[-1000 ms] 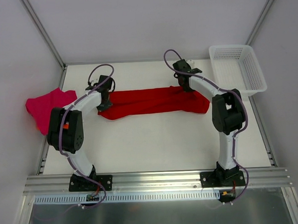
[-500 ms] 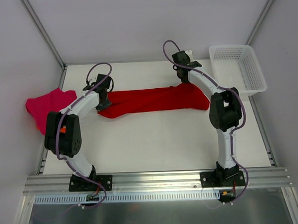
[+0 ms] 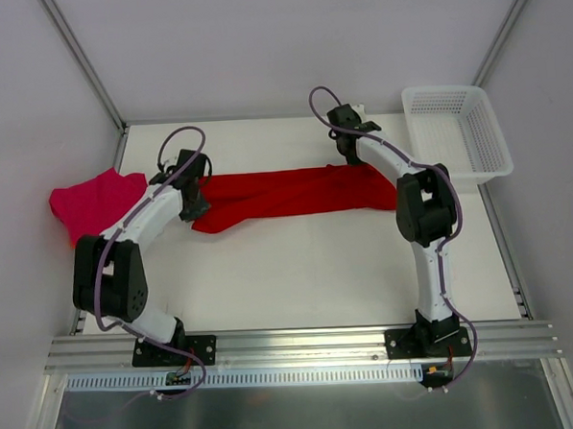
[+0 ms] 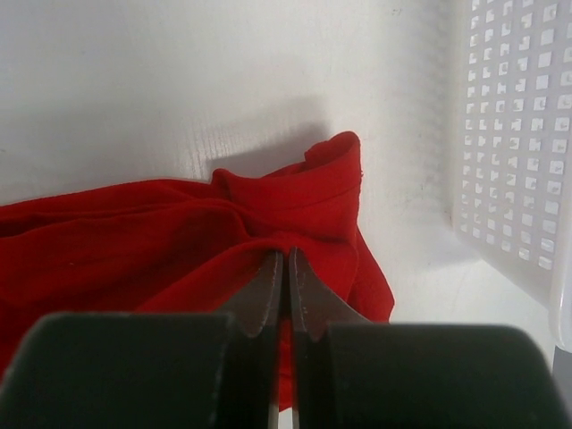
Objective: Fold and stack the t-shirts
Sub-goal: Fold the tshirt
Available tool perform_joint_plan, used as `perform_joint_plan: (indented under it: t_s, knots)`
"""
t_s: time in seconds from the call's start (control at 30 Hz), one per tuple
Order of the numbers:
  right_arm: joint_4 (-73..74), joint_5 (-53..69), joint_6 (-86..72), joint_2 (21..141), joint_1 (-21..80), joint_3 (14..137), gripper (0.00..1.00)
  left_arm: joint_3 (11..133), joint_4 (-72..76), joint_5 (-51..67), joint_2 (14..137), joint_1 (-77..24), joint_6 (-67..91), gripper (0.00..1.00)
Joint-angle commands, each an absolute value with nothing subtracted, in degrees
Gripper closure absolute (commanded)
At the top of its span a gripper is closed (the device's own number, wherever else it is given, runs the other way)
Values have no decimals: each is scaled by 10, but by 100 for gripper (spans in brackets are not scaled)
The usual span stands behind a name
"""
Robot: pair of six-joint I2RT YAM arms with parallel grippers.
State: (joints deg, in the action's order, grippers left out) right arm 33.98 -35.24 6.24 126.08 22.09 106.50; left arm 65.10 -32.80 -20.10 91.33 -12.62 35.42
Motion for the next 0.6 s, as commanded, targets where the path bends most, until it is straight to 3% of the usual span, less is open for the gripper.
perform_joint_plan:
  t_s: [0.0,0.3,0.57]
  knots:
    - [348,-358,63,1245,216,1075,100,607,-364,-200,838,-119,382,87]
    - [346,-349,39,1212,229,1028,100,498,-371,-185,757,-125,386,86]
    - [351,-391,1,1065,293,865,99,455,-373,-184,729,-135,394,87]
